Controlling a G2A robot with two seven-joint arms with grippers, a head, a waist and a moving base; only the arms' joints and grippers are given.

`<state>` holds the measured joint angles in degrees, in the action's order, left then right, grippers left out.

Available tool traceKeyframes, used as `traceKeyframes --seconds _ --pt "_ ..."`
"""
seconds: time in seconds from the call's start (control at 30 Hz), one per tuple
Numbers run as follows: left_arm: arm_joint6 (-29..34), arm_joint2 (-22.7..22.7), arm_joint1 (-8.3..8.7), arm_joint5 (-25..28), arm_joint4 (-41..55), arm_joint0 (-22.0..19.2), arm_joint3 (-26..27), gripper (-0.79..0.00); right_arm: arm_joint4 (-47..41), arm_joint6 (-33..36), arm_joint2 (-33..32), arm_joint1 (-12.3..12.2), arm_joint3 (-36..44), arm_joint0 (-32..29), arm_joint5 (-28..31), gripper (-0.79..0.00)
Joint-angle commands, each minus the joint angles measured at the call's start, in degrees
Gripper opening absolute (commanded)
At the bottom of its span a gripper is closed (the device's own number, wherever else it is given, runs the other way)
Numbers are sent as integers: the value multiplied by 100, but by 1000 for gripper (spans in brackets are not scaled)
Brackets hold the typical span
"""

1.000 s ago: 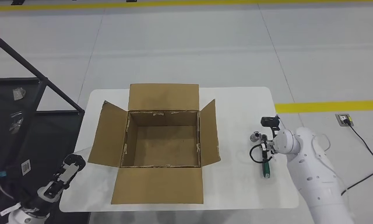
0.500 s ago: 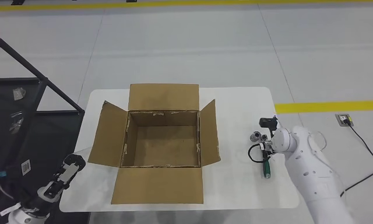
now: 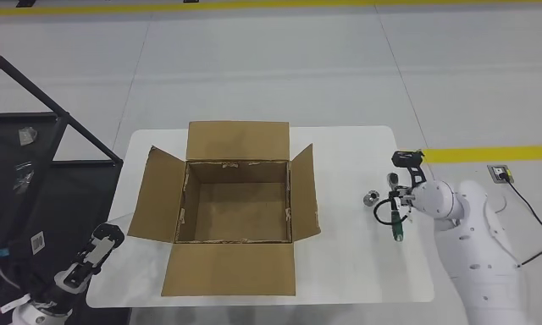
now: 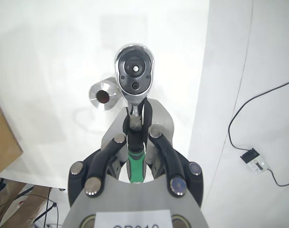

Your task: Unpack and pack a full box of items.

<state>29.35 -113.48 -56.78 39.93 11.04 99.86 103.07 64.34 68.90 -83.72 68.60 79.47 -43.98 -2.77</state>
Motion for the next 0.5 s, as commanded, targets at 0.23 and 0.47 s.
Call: traceKeyframes --seconds 0.23,0.47 --pt "0 0 0 0 0 0 0 0 31 -47 -143 -83 4446 -1435 164 -785" --pt "0 0 0 0 0 0 0 0 743 17 1698 58 4592 -282 389 -785"
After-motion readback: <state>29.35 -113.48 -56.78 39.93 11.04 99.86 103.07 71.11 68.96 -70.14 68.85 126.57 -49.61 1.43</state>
